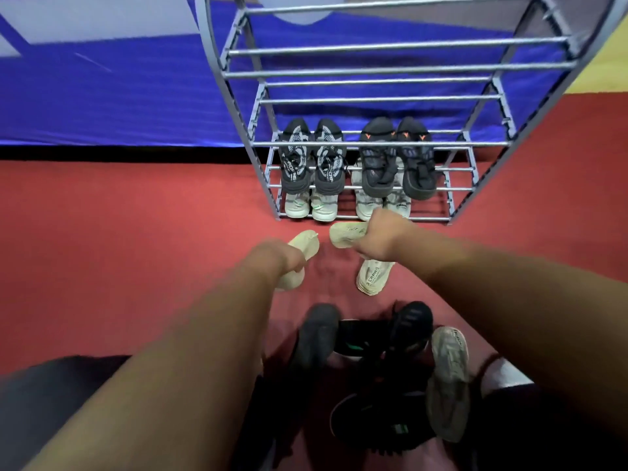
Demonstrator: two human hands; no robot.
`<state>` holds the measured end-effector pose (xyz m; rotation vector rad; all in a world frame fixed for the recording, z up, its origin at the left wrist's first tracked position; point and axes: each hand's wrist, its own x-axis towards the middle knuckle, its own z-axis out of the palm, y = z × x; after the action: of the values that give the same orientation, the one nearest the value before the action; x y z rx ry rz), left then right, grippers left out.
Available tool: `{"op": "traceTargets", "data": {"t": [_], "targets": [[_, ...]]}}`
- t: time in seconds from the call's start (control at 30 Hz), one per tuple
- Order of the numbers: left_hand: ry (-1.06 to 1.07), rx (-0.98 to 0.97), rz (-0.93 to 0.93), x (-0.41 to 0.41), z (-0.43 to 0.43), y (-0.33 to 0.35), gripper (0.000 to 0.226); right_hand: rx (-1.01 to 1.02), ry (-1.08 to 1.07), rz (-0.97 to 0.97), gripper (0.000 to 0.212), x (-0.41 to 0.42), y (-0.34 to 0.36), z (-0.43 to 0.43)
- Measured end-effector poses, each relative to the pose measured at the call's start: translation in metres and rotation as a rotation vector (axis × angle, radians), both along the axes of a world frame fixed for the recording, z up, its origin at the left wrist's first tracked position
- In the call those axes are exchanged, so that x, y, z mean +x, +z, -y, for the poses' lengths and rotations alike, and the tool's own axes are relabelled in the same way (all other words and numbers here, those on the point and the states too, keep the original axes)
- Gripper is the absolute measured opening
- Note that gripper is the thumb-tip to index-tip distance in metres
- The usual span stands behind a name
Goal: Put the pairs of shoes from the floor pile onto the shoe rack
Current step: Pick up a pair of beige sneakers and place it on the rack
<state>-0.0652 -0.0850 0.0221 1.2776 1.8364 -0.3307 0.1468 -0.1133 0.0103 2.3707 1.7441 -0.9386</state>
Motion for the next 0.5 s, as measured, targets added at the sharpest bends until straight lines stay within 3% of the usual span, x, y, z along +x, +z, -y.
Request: {"op": "traceTargets", "data": {"t": [0.13, 0.3, 0.5], "targets": [[-0.025, -0.072, 0.049, -0.002, 0.002, 0.079, 0.051, 0.111, -0.006, 0.014, 0.048, 0.006, 0.077, 0.011], [-0.006, 0.208, 0.138, 0.000, -0.013, 0.143, 0.060, 0.258, -0.057, -0.023, 0.043, 0.011, 0.135, 0.016], [-0.050, 0.546, 0.069, 0.012, -0.032, 0.148, 0.027, 0.468, -0.235, -0.137, 0.043, 0.010, 0.133, 0.003]]}}
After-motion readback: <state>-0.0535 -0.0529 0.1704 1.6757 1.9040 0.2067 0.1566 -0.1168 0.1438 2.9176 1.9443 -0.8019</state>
